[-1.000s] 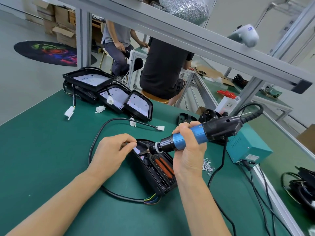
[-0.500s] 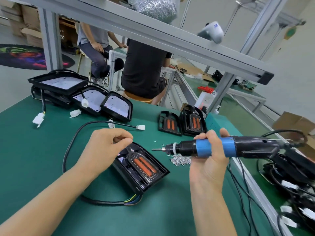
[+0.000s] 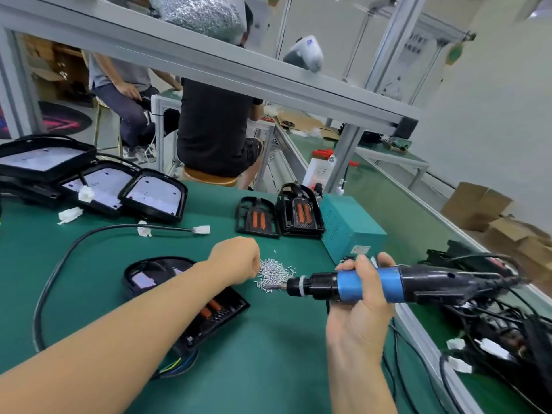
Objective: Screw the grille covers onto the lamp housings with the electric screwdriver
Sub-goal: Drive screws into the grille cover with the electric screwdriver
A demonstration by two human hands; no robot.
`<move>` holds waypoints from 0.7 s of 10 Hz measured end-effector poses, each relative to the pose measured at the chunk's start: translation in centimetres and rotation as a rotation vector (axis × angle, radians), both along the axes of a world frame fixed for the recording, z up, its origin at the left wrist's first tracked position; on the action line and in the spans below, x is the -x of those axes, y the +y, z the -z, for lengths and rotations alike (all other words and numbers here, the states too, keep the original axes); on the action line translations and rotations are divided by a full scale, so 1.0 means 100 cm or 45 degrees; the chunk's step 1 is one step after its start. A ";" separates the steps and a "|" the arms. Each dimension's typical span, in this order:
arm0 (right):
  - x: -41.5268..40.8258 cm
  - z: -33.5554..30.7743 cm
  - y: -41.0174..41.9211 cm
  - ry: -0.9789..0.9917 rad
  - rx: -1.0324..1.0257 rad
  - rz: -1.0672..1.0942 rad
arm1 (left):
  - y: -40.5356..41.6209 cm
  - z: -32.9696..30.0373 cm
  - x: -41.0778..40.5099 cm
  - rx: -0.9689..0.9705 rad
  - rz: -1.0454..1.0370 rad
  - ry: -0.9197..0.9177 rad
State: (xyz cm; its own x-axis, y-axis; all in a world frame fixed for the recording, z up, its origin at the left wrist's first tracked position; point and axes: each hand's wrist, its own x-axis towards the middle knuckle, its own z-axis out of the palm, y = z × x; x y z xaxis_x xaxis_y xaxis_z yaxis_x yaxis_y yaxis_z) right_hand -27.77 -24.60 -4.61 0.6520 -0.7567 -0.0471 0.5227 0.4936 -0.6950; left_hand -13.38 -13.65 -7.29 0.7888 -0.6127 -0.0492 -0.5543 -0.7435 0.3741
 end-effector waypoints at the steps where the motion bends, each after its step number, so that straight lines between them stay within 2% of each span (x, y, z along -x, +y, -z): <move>1: 0.009 0.001 -0.001 -0.119 0.105 0.222 | -0.005 0.008 0.001 -0.117 0.000 -0.030; 4: 0.014 0.001 -0.007 -0.103 0.129 0.251 | -0.006 0.012 0.002 -0.307 0.019 -0.223; 5: 0.017 -0.005 -0.006 -0.168 0.109 0.208 | 0.006 0.000 0.006 0.035 0.002 -0.020; 6: 0.023 -0.016 -0.005 -0.339 0.027 0.114 | 0.034 -0.013 0.018 0.662 0.016 0.397; 7: 0.028 -0.027 -0.001 -0.502 -0.006 0.016 | 0.066 -0.018 0.040 1.055 0.054 0.643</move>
